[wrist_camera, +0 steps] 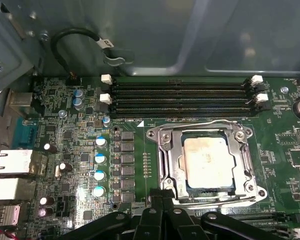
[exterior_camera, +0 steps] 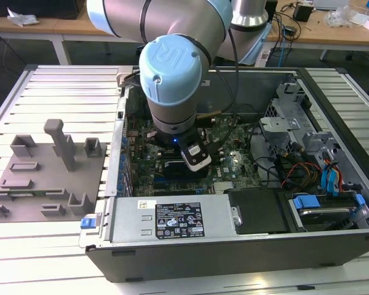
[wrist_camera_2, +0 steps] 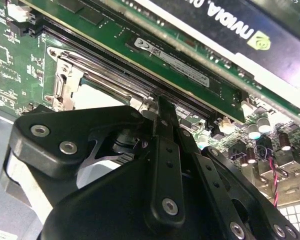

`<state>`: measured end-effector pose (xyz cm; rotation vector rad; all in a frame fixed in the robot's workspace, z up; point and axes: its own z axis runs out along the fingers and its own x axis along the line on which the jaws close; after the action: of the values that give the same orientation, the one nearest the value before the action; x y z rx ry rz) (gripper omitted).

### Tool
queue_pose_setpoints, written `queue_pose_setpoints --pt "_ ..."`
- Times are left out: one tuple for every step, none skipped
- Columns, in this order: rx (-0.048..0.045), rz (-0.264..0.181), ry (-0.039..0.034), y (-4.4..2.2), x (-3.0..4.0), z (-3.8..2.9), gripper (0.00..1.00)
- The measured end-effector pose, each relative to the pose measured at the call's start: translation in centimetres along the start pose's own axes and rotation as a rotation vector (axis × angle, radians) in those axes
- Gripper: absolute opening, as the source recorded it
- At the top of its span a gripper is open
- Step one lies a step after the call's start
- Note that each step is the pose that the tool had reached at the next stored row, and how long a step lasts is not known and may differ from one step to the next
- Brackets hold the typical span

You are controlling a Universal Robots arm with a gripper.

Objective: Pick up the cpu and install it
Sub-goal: 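Install the second cpu locking lever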

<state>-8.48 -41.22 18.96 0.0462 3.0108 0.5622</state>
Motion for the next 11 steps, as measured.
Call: queue_pose_setpoints --pt "0.001 0.0 -0.0002 0.0 0.0 0.01 0.11" --pt "0.0028 0.0 -0.0002 0.0 0.0 0.01 0.11" --pt "0.0048 0.0 -0.0002 0.0 0.0 0.0 0.11" --pt "0.0085 0.0 -0.0002 0.01 0.0 0.0 0.11" --pt "0.0116 -0.001 -0.0004 0.02 0.0 0.01 0.11" --pt "0.0163 -0.001 -0.0006 0.03 0.0 0.02 0.11" --pt "0.019 -0.001 -0.0006 0.04 0.0 0.03 0.11" --pt "0.0214 -0.001 -0.0005 0.06 0.0 0.02 0.11" --pt "0.022 -0.001 -0.0005 0.07 0.0 0.03 0.11" --pt "0.0237 -0.002 -0.0006 0.1 0.0 -0.03 0.11" --pt "0.0245 -0.002 -0.0007 0.13 -0.01 -0.09 0.11"
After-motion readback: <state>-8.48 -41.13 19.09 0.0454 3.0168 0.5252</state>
